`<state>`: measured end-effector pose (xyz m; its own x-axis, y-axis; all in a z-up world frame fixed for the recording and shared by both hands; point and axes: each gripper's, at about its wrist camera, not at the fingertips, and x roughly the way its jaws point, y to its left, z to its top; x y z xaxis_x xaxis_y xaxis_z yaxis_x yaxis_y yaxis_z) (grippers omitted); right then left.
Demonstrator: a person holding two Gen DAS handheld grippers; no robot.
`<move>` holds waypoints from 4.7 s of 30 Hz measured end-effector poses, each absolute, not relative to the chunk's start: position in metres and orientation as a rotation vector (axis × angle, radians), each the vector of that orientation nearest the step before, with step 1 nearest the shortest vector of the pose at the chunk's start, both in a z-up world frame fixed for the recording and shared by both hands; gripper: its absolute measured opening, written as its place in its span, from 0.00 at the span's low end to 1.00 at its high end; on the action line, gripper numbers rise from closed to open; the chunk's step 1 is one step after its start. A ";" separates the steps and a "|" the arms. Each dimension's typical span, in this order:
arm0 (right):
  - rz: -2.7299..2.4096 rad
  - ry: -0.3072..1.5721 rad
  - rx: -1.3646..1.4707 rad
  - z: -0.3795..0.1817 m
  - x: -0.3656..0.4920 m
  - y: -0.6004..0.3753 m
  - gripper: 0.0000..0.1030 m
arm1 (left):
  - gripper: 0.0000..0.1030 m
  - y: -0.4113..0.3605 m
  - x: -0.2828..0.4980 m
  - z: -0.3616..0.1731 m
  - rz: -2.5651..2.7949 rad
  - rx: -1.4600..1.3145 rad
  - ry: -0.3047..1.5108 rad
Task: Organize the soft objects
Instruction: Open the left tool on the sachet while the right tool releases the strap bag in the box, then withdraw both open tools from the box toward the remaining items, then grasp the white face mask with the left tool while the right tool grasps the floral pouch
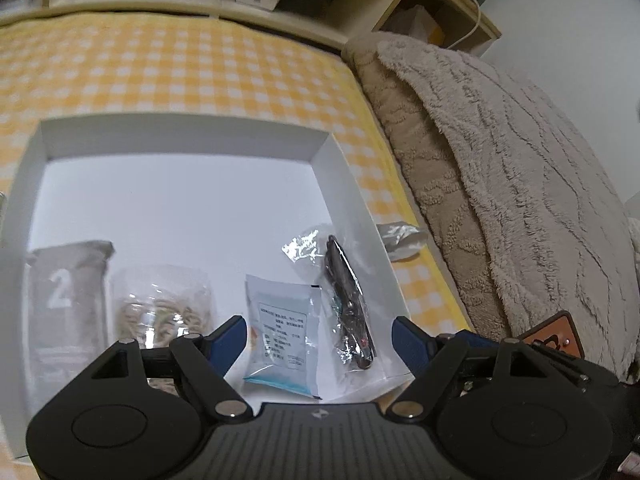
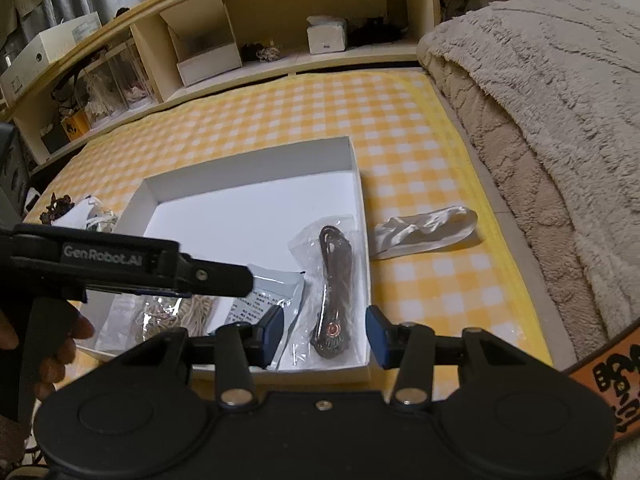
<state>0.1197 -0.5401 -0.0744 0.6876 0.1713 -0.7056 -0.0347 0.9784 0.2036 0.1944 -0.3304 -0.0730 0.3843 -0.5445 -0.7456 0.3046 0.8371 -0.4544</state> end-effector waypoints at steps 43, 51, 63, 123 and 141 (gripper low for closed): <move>-0.044 0.643 0.121 0.010 0.030 -0.483 1.00 | 1.00 -0.205 0.100 0.020 -0.464 -0.014 0.722; -0.034 0.629 0.134 0.018 0.034 -0.470 1.00 | 1.00 -0.182 0.105 0.020 -0.460 -0.023 0.712; 0.001 0.617 0.152 0.022 0.073 -0.425 1.00 | 1.00 -0.107 0.133 0.019 -0.352 -0.021 0.696; 0.496 0.689 -0.157 -0.095 0.269 -0.222 0.53 | 0.29 -0.057 0.253 -0.113 -0.523 0.674 0.709; 0.554 0.757 -0.169 -0.113 0.280 -0.205 0.53 | 0.20 -0.005 0.257 -0.058 -0.387 0.222 0.757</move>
